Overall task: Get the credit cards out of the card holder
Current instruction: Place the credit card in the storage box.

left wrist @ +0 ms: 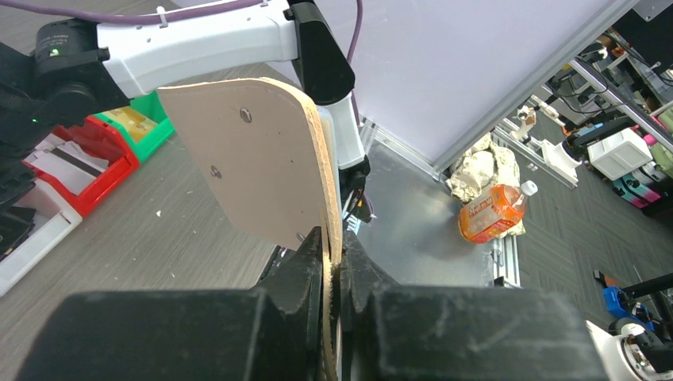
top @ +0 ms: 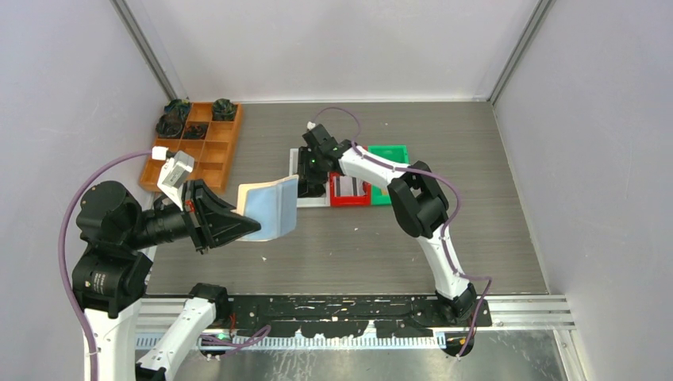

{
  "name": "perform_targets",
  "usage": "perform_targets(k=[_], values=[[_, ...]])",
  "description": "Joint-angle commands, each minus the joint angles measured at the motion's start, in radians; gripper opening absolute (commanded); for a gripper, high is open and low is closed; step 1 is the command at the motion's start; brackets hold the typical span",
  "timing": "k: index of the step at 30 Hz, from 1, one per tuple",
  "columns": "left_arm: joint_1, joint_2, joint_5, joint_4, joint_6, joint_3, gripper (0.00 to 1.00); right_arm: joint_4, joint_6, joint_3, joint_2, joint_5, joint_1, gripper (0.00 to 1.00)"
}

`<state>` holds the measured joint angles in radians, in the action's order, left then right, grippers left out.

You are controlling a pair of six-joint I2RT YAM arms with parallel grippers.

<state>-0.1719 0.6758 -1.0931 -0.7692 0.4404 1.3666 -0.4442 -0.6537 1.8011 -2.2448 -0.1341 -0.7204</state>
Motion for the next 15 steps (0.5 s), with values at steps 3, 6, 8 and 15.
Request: perform_targets(k=[3,6,8,15], values=[[0.003,-0.009,-0.014,0.034,-0.007,0.021,0.0,0.057,0.014,-0.076,0.21,0.084,-0.007,0.5],[0.003,-0.009,-0.014,0.045,0.001,0.015,0.0,0.042,0.038,-0.077,0.28,0.109,-0.024,0.51],[0.003,-0.012,-0.015,0.05,0.004,0.01,0.0,0.038,0.04,-0.074,0.324,0.114,-0.036,0.53],[0.003,-0.011,-0.025,0.048,0.003,0.005,0.0,0.051,0.048,-0.093,0.528,0.09,-0.074,0.69]])
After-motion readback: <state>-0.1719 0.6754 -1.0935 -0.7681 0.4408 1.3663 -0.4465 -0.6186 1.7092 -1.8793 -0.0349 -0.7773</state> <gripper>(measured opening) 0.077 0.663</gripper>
